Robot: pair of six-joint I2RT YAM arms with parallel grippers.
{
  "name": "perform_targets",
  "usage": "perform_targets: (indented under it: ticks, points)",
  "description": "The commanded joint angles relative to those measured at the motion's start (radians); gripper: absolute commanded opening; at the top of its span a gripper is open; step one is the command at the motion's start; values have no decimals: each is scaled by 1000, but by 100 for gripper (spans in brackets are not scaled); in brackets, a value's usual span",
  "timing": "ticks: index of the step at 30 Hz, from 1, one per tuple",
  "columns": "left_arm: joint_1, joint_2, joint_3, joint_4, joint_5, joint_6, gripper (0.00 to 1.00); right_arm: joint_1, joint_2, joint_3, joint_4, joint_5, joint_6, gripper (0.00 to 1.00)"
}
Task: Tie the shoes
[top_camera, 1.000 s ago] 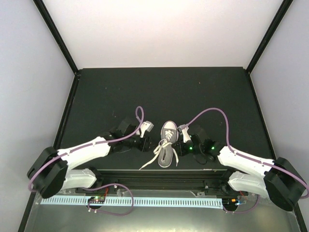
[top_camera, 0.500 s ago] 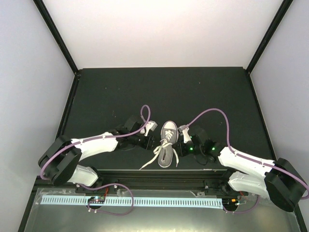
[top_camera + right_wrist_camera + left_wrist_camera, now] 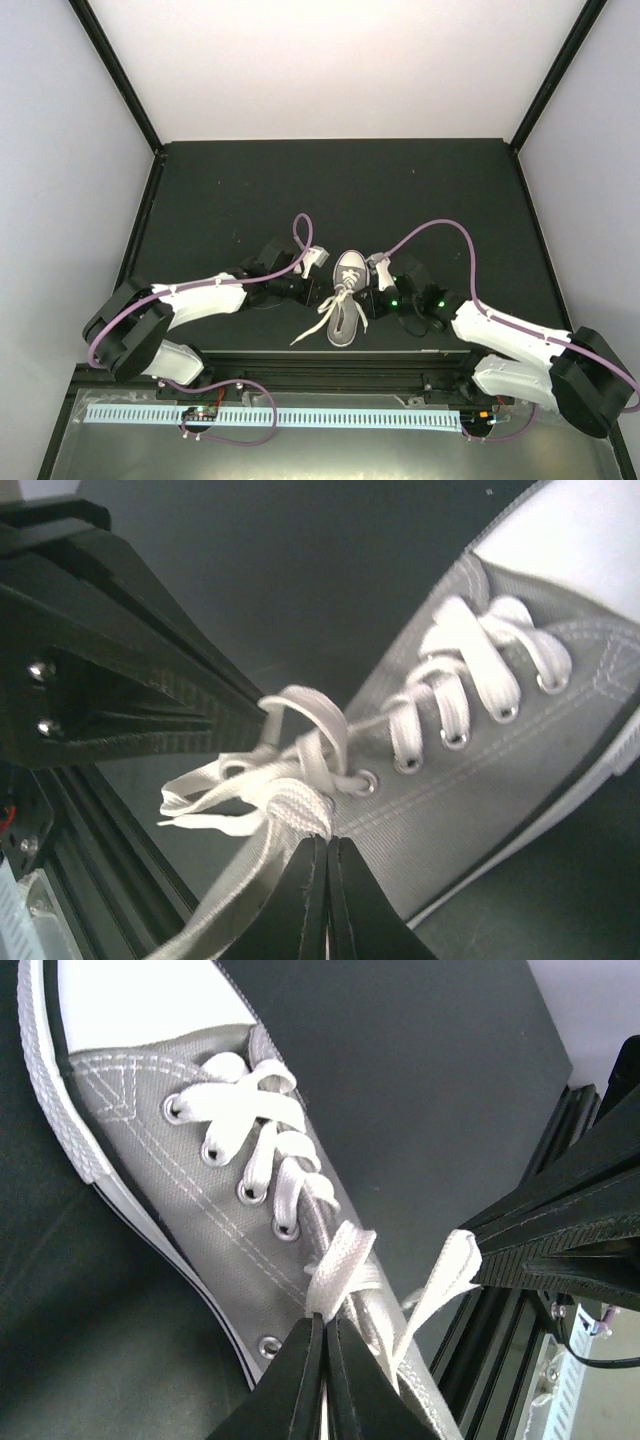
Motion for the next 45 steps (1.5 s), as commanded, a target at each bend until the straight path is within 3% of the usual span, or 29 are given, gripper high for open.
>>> perform_targets:
  ticks: [1, 16, 30, 45]
  points:
    - [6, -33, -3, 75, 16, -17, 2, 4, 24, 60, 42, -19, -7, 2]
    - [4, -28, -14, 86, 2, -22, 2, 12, 149, 85, 105, -67, -5, 2]
    - [-12, -70, -48, 148, 47, 12, 1, 20, 229, 113, 118, -21, 40, 2]
    - [-58, -60, -56, 68, 36, 62, 1, 21, 185, 76, 159, 16, 62, 2]
